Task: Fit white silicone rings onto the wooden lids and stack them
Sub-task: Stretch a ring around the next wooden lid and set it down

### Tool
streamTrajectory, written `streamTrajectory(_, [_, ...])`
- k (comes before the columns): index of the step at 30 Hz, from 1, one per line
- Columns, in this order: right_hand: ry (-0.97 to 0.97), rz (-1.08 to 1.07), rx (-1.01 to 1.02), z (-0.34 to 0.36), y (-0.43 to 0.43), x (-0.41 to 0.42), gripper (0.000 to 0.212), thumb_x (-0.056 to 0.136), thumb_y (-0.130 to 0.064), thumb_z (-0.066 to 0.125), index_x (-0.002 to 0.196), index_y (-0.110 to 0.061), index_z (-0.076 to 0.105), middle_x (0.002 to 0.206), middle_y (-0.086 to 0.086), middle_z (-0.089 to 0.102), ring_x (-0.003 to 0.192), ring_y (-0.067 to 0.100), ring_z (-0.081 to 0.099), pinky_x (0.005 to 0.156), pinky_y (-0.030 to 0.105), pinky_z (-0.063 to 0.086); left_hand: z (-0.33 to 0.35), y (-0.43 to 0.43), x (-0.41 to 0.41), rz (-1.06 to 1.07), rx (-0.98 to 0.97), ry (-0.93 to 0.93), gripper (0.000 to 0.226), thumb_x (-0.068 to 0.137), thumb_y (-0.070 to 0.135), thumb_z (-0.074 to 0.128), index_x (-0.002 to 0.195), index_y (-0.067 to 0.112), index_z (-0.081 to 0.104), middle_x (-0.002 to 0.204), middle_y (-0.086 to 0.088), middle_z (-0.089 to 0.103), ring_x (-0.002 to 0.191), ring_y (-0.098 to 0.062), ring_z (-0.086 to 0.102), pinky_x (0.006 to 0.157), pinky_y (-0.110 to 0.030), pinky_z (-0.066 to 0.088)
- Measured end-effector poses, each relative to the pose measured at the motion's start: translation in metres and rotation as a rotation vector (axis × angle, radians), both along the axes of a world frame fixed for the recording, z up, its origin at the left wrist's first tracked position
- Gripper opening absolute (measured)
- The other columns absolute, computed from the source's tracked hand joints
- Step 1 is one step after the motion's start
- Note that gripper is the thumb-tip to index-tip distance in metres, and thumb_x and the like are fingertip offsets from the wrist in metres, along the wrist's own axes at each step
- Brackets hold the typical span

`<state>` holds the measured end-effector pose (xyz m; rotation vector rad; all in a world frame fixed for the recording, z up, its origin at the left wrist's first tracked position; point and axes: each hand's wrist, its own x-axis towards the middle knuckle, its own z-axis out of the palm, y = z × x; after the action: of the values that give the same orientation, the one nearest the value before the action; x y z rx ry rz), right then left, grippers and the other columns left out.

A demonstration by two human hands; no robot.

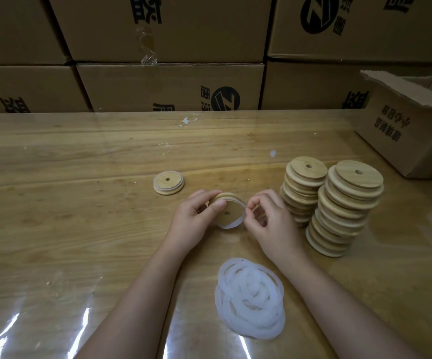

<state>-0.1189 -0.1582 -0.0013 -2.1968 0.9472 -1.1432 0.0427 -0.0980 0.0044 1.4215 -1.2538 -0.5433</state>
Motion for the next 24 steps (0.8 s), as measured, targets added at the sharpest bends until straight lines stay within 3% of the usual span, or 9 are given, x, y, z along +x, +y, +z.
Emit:
streamTrajectory(4, [-0.056, 0.030, 0.052, 0.0010, -0.0018, -0.0016, 0.009, 0.084, -0.007, 0.062, 0.082, -0.015, 0.058, 0.089, -0.014, 0.050, 0.074, 0.002, 0.055, 0.060, 0.011, 0.041, -0.0004, 0.0000, -0.0010, -0.018, 0.014, 0.015, 0.019, 0.086, 0.021, 0.064, 0.095, 0.037, 0.064, 0.083, 0.008, 0.060, 0.059, -0.009, 0.050, 0.061, -0.026, 0.046])
streamTrajectory(7, [-0.114, 0.039, 0.130, 0.0013, -0.0019, -0.0017, 0.012, 0.086, -0.008, 0.062, 0.085, -0.018, 0.056, 0.089, -0.009, 0.052, 0.074, 0.002, 0.055, 0.061, 0.010, 0.042, 0.0006, 0.0004, -0.0022, -0.014, 0.008, 0.111, 0.024, 0.085, 0.016, 0.065, 0.094, 0.037, 0.063, 0.081, 0.004, 0.061, 0.050, -0.005, 0.054, 0.055, -0.018, 0.047])
streamTrajectory(9, [-0.125, 0.040, 0.192, 0.0004, -0.0011, -0.0004, 0.015, 0.084, -0.008, 0.064, 0.088, -0.019, 0.054, 0.090, -0.006, 0.054, 0.073, 0.002, 0.056, 0.059, 0.010, 0.043, 0.0015, 0.0008, -0.0018, -0.012, 0.006, 0.147, 0.025, 0.084, 0.014, 0.066, 0.094, 0.036, 0.064, 0.081, 0.001, 0.062, 0.051, -0.007, 0.056, 0.056, -0.022, 0.049])
streamTrajectory(19, [-0.125, 0.033, 0.197, 0.0018, -0.0013, -0.0038, 0.013, 0.083, -0.003, 0.064, 0.082, -0.013, 0.057, 0.085, 0.000, 0.056, 0.071, 0.001, 0.054, 0.062, 0.009, 0.041, 0.0029, 0.0029, -0.0025, -0.076, -0.027, 0.082, 0.023, 0.079, 0.020, 0.068, 0.096, 0.033, 0.067, 0.097, 0.008, 0.064, 0.072, -0.032, 0.059, 0.073, -0.035, 0.051])
streamTrajectory(24, [-0.134, -0.011, 0.198, 0.0011, 0.0010, -0.0061, 0.013, 0.083, -0.005, 0.064, 0.083, -0.016, 0.057, 0.084, 0.000, 0.060, 0.070, 0.007, 0.057, 0.060, 0.017, 0.046, 0.0023, 0.0028, -0.0041, -0.080, -0.035, 0.108, 0.028, 0.082, 0.010, 0.066, 0.094, 0.035, 0.065, 0.095, 0.006, 0.064, 0.069, -0.018, 0.059, 0.067, -0.023, 0.050])
